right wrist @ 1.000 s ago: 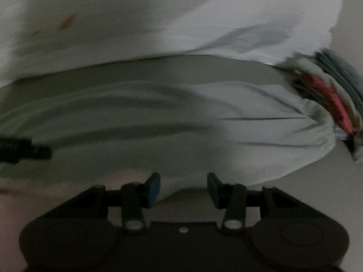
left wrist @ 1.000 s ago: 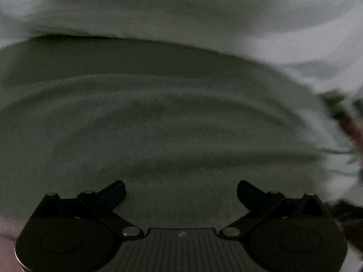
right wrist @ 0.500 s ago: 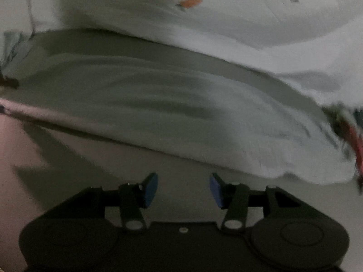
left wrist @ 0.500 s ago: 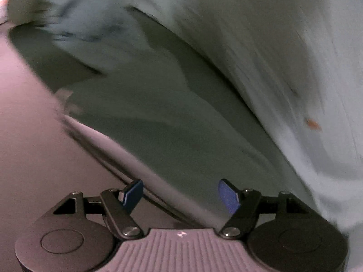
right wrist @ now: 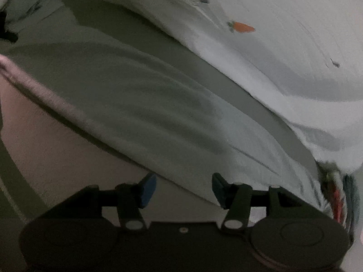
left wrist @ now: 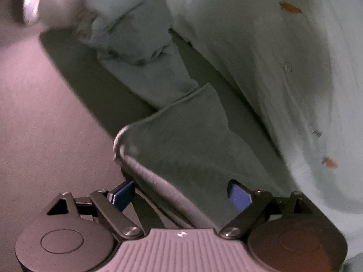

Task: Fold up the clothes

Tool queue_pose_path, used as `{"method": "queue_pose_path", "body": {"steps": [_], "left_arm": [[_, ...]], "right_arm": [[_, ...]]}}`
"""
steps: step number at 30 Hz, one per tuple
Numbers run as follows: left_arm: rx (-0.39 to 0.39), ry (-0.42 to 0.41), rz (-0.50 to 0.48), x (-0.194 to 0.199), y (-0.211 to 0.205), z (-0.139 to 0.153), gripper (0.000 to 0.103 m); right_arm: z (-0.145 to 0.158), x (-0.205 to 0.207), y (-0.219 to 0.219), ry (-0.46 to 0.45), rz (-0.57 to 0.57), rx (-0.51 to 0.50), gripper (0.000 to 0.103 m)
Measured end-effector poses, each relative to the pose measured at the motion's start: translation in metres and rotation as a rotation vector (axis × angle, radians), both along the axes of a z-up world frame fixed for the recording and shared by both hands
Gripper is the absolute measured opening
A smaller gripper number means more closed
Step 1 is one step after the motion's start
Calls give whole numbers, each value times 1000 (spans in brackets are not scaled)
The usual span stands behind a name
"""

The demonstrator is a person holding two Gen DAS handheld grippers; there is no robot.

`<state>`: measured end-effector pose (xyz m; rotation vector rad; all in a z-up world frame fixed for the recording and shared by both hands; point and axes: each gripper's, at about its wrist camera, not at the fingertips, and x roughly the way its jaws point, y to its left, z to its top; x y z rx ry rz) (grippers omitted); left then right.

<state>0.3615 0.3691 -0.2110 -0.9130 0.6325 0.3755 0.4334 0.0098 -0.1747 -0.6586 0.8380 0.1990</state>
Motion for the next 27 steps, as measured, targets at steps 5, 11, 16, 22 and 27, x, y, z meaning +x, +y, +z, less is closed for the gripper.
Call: {"method": "queue_pose_path", "body": {"steps": [5, 11, 16, 22, 27], "left_arm": [[-52, -55, 96, -13, 10, -2, 89], [-5, -80, 194, -13, 15, -2, 94], [105, -11, 177, 1, 0, 4, 90], [185, 114, 208, 14, -8, 6, 7], [161, 93, 188, 26, -4, 23, 2]], "right_arm": [[-9, 1, 20, 26, 103, -38, 57], [-10, 1, 29, 27, 178, -19, 58], [-12, 8, 27, 37, 167, -8, 58], [-14, 2, 36, 28, 152, 9, 58], [-10, 1, 31, 10, 98, 41, 58]]}}
